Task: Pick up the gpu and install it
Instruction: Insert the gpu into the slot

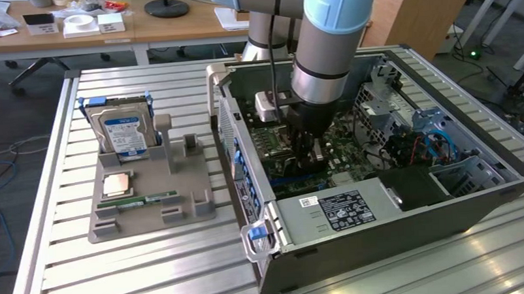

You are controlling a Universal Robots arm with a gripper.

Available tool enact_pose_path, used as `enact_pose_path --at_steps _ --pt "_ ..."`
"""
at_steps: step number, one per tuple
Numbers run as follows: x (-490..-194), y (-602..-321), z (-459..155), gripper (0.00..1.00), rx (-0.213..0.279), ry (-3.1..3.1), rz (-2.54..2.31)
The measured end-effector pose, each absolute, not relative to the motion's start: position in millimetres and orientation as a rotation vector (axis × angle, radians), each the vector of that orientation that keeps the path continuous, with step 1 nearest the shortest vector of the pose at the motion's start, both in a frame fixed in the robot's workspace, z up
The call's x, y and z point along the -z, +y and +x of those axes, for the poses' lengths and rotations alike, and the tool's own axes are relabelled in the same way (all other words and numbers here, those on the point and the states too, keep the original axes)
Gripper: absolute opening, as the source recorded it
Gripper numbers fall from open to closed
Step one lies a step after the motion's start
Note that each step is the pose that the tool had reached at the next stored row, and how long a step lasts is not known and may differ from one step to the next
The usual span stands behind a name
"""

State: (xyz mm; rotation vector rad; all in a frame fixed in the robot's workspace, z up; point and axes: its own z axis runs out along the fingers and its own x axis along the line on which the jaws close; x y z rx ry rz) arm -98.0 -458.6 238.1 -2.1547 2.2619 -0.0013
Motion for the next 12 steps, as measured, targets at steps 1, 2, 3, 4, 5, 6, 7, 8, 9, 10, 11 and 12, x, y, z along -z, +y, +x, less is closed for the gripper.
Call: enact_pose_path --at_steps 1,2,3,4,5,6,7,8,9,10,11,12 --pt "-238.1 -458.6 -98.3 0.26 0.001 2.262 -2.155" --pt "-238.0 -458.6 -98.5 0.26 0.002 2.262 -2.155" --pt "-238.0 -458.6 -98.6 0.26 0.002 2.261 -2.155" --pt "-238.0 -458.6 -98.8 0.26 0.002 2.261 -2.155" --pt "-238.0 -458.6 -99.0 0.26 0.002 2.261 -2.154" --pt "-238.0 -458.6 -99.3 0.26 0.003 2.261 -2.154" --pt "-238.0 -458.7 -99.6 0.26 0.004 2.261 -2.154" --pt "-237.9 -458.7 -100.0 0.26 0.005 2.260 -2.153" --pt "-237.9 -458.7 -100.3 0.26 0.006 2.259 -2.154" --pt "-237.9 -458.8 -100.6 0.26 0.007 2.259 -2.153" --pt "-237.9 -458.8 -101.0 0.26 0.007 2.259 -2.153" --pt "-237.8 -458.8 -101.3 0.26 0.007 2.259 -2.153"
